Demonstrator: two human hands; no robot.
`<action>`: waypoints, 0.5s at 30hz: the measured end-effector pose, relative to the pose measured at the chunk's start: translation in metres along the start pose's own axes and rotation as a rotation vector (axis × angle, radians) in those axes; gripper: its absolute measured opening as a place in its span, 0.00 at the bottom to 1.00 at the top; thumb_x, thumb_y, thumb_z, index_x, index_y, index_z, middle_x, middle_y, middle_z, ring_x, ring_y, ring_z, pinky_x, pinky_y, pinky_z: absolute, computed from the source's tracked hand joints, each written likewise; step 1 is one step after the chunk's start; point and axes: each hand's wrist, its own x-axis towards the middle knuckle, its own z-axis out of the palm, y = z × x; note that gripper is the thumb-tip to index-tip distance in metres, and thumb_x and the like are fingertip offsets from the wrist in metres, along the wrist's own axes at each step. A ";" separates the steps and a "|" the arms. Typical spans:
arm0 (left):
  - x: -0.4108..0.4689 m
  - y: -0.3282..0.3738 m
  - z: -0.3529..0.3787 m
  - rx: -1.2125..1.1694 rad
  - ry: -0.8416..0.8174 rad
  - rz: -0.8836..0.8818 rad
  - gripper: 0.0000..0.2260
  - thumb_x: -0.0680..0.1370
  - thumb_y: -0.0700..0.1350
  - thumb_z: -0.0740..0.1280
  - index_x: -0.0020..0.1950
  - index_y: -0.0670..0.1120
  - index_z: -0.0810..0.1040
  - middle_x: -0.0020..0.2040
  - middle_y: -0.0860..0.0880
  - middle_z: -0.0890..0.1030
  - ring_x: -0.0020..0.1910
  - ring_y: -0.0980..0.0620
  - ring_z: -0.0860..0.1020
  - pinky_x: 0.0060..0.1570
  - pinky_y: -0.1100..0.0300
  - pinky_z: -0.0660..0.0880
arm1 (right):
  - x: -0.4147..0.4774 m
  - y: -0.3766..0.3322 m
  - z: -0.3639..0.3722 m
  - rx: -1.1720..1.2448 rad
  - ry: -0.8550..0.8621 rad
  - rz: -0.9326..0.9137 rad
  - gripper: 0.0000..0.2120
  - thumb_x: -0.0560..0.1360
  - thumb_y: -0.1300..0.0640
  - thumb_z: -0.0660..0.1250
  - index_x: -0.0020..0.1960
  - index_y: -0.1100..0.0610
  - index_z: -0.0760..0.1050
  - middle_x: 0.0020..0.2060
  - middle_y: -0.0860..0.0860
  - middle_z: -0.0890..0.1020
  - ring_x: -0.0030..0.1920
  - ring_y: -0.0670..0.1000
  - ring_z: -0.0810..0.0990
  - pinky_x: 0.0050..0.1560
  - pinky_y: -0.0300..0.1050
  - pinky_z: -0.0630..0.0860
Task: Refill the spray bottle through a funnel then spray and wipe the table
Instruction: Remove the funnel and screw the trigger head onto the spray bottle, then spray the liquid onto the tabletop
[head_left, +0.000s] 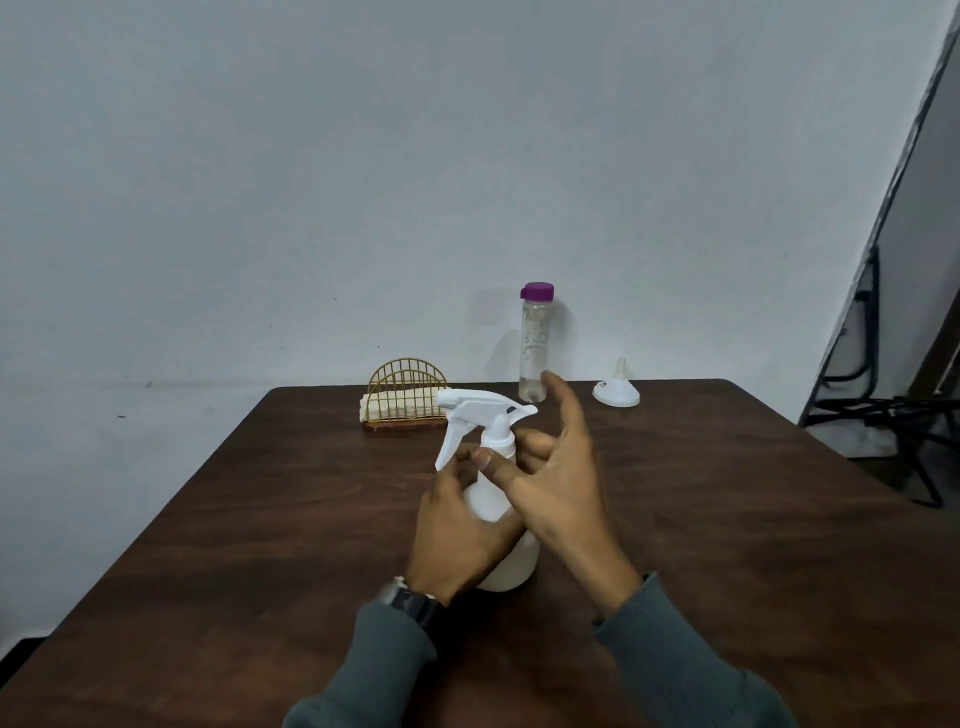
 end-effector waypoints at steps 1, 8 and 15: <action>0.001 -0.005 -0.005 -0.039 -0.103 0.016 0.29 0.67 0.57 0.80 0.63 0.72 0.71 0.59 0.63 0.84 0.60 0.61 0.82 0.56 0.66 0.77 | 0.003 0.002 -0.006 0.004 -0.039 0.028 0.54 0.65 0.52 0.83 0.80 0.39 0.54 0.49 0.50 0.90 0.55 0.49 0.88 0.65 0.57 0.81; 0.006 -0.024 -0.020 -0.073 -0.294 -0.045 0.55 0.56 0.60 0.88 0.75 0.66 0.60 0.67 0.59 0.79 0.67 0.57 0.79 0.64 0.49 0.80 | 0.014 -0.009 -0.044 -0.040 -0.421 0.021 0.15 0.75 0.59 0.78 0.61 0.52 0.82 0.55 0.51 0.89 0.58 0.50 0.87 0.61 0.48 0.81; 0.001 -0.013 -0.025 -0.235 -0.656 -0.081 0.53 0.65 0.40 0.83 0.80 0.61 0.55 0.70 0.56 0.80 0.70 0.55 0.78 0.66 0.53 0.78 | 0.008 -0.018 -0.035 -0.056 -0.521 -0.044 0.18 0.76 0.49 0.75 0.63 0.55 0.81 0.53 0.58 0.87 0.47 0.54 0.86 0.51 0.55 0.82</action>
